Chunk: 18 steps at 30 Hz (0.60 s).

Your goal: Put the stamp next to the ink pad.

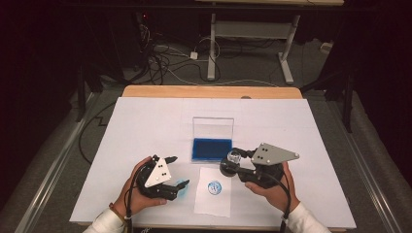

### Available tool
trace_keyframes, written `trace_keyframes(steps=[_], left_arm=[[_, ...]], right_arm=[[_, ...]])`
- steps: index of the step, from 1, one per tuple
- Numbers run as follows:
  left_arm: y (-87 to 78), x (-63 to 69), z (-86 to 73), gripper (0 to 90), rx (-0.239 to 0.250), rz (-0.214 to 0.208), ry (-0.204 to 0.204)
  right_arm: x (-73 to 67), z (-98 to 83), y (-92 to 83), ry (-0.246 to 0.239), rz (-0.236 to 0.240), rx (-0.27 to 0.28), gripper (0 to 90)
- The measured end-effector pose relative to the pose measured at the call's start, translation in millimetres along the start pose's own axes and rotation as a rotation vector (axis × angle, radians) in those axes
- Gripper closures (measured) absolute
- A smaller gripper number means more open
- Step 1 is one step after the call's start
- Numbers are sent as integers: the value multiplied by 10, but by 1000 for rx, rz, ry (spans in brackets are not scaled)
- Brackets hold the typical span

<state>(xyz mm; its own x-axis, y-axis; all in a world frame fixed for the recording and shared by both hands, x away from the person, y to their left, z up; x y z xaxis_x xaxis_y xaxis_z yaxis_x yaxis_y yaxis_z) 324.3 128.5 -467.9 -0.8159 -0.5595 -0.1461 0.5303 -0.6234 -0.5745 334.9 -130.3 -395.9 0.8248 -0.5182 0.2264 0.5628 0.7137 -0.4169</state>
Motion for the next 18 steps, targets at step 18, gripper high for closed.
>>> trace_keyframes(steps=[18], left_arm=[[-160,-96,-158,175,-4,33,-2]], right_arm=[[289,-97,-47,23,-95,-25,571]])
Point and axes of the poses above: each handheld gripper's, and its own axes: y roughly forward along the jaws, z roughly out of its top, x roughly to its right, the point moved 5 cm from there along y, roughly forward along the jaws, and after that the axes turned 6 degrees about -y, right-handed, at the moved point
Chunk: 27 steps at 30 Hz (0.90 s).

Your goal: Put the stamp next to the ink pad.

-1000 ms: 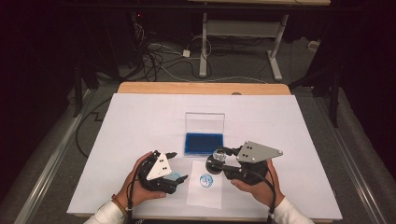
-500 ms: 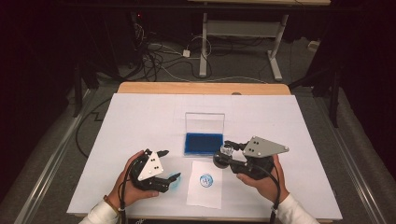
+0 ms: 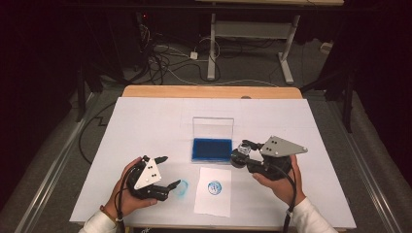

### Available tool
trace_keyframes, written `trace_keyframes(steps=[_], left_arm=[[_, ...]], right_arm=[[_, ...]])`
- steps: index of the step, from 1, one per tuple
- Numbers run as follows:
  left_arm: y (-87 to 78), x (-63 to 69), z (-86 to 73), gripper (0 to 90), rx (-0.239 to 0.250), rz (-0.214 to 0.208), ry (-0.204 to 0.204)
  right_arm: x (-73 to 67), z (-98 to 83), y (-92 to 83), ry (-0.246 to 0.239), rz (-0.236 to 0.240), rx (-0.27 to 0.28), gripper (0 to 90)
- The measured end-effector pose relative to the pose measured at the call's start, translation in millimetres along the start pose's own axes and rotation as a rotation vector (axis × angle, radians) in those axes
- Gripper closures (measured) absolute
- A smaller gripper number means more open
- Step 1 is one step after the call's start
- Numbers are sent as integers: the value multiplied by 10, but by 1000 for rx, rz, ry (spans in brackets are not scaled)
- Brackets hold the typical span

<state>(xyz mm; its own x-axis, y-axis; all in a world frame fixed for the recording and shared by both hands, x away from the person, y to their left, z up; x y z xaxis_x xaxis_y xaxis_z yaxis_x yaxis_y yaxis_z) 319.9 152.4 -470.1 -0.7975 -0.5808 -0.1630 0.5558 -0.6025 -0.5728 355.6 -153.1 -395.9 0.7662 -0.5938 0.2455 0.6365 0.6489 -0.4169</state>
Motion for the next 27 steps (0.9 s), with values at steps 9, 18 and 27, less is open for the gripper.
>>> trace_keyframes(steps=[9,18,27], left_arm=[[-52,-13,-122,164,-9,7,-6],[-94,-29,-232,166,-23,30,-19],[-144,-28,-352,165,-46,41,-38]], right_arm=[[111,-76,74,16,-23,-32,571],[203,-119,150,25,-49,-54,571],[297,-172,256,50,-66,-81,571]])
Point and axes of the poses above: each handheld gripper's, and its own axes: y roughly forward along the jaws, z roughly out of its top, x roughly to its right, the point moved 5 cm from there along y, roughly forward along the jaws, and after that the axes turned 6 degrees about -y, right-handed, at the moved point
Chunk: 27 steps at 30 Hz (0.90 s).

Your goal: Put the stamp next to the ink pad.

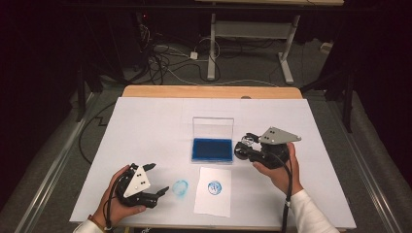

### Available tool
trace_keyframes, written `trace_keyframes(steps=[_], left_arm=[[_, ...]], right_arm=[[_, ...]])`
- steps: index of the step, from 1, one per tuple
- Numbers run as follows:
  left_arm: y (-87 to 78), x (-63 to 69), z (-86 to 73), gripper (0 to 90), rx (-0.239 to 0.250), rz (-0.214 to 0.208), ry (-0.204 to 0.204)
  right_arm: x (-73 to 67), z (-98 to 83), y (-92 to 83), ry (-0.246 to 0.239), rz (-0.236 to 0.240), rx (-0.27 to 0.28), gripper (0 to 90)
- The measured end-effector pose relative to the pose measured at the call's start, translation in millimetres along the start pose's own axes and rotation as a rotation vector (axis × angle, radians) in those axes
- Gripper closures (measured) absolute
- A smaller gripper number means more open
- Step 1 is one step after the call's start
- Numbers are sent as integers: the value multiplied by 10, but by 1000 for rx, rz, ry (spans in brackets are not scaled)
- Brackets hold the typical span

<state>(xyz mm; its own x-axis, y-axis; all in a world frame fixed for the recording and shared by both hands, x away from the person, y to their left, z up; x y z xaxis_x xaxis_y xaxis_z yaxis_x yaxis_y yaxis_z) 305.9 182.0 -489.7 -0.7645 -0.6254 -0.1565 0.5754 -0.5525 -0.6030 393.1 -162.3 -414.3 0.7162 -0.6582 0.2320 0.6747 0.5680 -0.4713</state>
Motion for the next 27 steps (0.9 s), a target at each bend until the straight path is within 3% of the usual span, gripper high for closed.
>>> trace_keyframes(steps=[10,27], left_arm=[[-125,-69,-107,165,-4,25,-20],[-137,-103,-179,165,-22,31,-29]], right_arm=[[114,-77,161,20,-40,-36,571],[242,-278,488,67,-70,-134,570]])
Point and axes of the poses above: each handheld gripper's, and its own axes: y roughly forward along the jaws, z roughly out of its top, x roughly to its right, the point moved 5 cm from there along y, roughly forward along the jaws, and after that the axes turned 6 degrees about -y, right-handed, at the moved point
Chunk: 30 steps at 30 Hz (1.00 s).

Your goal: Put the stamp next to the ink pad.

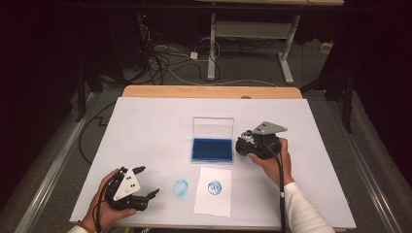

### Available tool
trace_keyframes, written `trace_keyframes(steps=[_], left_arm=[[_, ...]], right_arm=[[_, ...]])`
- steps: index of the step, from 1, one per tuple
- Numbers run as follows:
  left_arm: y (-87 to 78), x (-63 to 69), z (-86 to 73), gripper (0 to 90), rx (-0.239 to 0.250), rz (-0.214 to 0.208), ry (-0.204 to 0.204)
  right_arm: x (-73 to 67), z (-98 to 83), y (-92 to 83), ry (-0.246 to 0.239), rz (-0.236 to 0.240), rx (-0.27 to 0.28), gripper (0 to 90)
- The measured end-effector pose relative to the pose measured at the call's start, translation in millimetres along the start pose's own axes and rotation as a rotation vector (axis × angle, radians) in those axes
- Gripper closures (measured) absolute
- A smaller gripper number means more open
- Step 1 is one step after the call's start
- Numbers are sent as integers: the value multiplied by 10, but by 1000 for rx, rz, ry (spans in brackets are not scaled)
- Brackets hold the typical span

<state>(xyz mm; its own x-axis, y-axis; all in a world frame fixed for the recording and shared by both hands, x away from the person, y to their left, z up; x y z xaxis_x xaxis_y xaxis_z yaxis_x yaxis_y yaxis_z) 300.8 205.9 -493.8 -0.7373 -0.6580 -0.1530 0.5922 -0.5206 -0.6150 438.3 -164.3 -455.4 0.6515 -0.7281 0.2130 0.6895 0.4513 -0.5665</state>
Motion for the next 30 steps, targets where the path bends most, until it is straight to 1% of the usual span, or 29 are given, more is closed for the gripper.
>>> trace_keyframes(steps=[4,11,16,24,27,30], left_arm=[[4,-2,-1,165,-1,-4,-3],[36,19,-7,165,-13,-17,2],[54,28,-13,165,-19,-29,2],[59,39,-14,165,-23,-33,6],[67,43,-24,165,-32,-35,10],[65,44,-22,165,-31,-35,9]], right_arm=[[-5,-58,68,9,1,-29,570],[-33,-125,131,13,10,-54,569],[-44,-131,135,14,10,-56,569],[-59,-146,127,19,17,-59,565],[-61,-150,112,24,19,-65,562],[-74,-149,104,16,22,-71,559]])
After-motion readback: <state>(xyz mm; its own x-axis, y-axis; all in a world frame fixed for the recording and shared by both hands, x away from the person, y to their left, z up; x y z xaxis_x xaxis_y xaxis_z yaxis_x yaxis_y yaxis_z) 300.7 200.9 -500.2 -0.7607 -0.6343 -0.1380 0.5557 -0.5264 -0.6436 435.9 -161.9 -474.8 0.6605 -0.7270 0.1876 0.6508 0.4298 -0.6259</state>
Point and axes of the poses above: each handheld gripper's, and its own axes: y roughly forward along the jaws, z roughly out of its top, x roughly to its right, the point moved 5 cm from there along y, roughly forward along the jaws, and after that the axes turned 6 degrees about -y, right-handed, at the moved point
